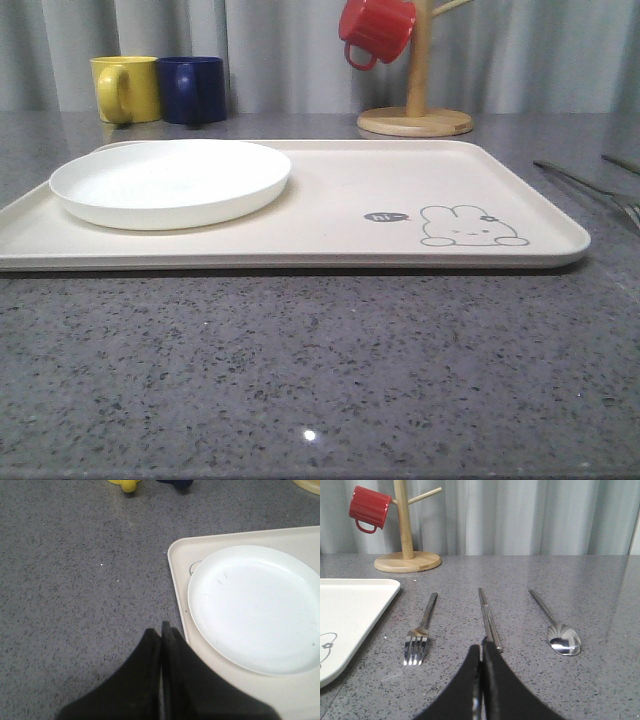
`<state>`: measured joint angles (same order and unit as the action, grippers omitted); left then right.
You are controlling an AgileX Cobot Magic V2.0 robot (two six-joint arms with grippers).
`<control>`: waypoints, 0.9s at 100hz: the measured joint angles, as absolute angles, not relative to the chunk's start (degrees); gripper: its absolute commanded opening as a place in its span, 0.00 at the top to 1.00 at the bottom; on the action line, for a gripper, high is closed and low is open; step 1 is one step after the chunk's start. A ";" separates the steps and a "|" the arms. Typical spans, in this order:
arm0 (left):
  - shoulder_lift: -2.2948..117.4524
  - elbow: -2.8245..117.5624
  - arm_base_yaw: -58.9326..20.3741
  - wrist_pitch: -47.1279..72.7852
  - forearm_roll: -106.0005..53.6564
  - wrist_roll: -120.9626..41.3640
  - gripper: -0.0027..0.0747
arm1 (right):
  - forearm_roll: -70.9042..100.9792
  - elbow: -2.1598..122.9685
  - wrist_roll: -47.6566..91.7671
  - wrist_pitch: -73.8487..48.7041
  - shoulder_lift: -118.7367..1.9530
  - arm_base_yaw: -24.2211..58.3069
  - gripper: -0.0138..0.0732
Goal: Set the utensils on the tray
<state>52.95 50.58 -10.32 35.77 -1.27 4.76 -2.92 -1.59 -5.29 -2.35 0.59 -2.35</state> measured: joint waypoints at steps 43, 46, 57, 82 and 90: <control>20.94 32.46 -10.32 35.77 -1.25 4.85 0.99 | -2.92 -1.59 -5.29 -2.35 0.59 -2.35 0.93; 19.51 31.72 -10.32 35.77 -1.25 4.85 0.99 | -2.92 -1.59 -5.29 -2.35 0.59 -2.35 0.93; 15.20 29.67 -10.32 35.88 -1.25 4.85 0.99 | -2.92 -1.59 -5.29 -2.35 0.59 -2.35 0.93; 13.31 28.80 -10.32 35.97 -1.25 4.88 0.99 | -2.92 -1.59 -5.29 -2.35 0.59 -2.35 0.93; 13.31 28.80 -10.32 35.97 -1.25 4.99 0.99 | -2.92 -1.59 -5.29 -2.35 0.59 -2.35 0.93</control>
<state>13.31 28.80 -10.32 35.97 -1.25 4.99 -2.92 -1.59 -5.29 -2.35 0.59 -2.35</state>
